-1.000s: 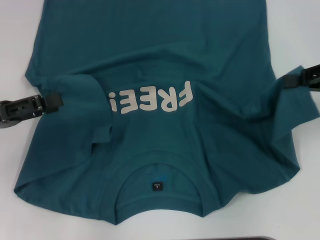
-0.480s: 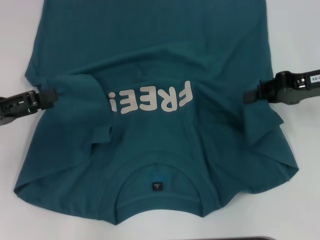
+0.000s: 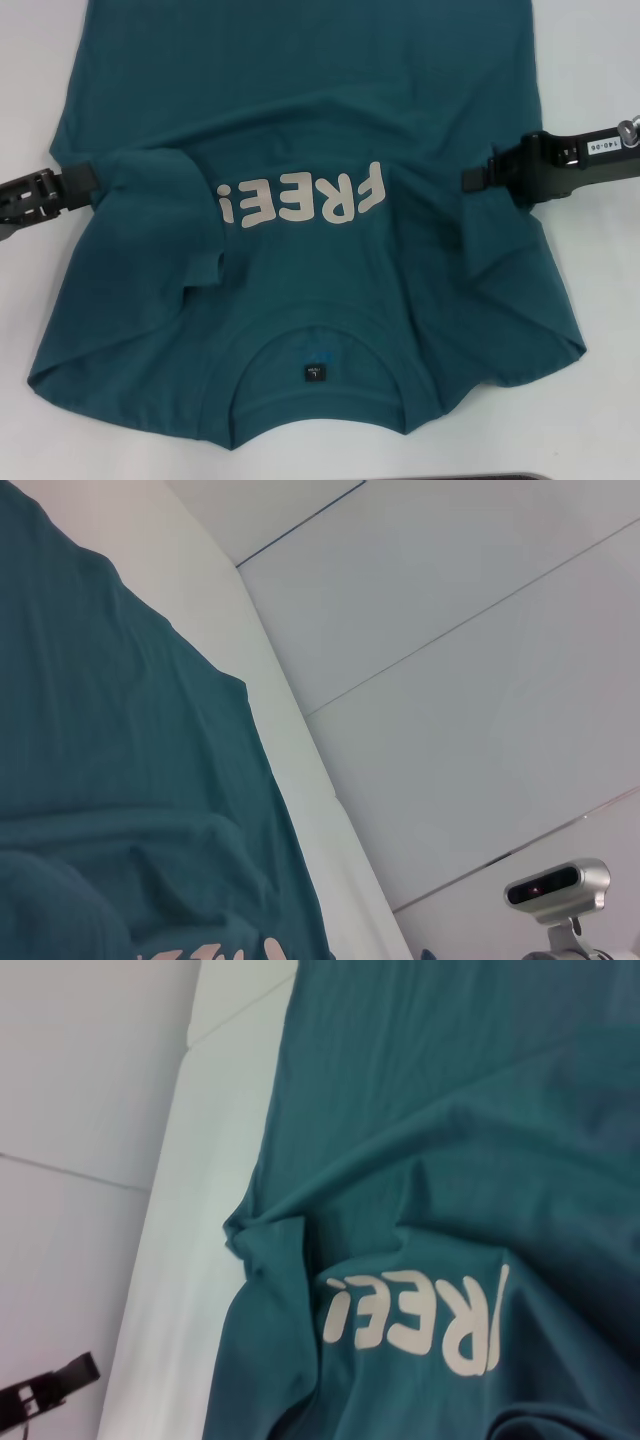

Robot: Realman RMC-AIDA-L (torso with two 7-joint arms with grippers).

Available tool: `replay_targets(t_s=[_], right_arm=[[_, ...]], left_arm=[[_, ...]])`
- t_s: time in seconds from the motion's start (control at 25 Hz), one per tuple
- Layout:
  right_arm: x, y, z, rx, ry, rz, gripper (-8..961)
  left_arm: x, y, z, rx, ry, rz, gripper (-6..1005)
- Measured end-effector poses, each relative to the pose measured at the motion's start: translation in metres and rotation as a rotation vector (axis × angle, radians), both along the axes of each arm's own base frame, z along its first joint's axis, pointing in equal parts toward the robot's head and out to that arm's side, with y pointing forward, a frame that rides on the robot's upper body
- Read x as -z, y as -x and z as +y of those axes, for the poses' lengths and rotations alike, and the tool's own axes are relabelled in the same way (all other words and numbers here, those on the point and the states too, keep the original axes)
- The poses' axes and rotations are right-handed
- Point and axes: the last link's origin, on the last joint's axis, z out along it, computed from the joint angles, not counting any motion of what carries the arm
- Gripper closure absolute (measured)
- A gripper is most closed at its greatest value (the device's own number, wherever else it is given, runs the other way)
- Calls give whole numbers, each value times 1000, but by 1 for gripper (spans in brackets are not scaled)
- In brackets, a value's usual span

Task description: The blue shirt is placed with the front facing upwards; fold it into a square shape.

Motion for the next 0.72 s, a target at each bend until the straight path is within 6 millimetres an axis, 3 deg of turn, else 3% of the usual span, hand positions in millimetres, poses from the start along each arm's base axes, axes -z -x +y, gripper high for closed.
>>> replay_targets(t_s=[0.28, 0.52, 0.72], right_arm=[[3, -1, 6, 15, -13, -24, 923], [10, 12, 14, -35, 16, -62, 922], [19, 26, 24, -95, 85, -175, 725]], left_arm=[[0, 1, 0, -9, -4, 4, 156], [0, 2, 0, -12, -5, 5, 157], [-2, 4, -2, -23, -14, 1, 157]])
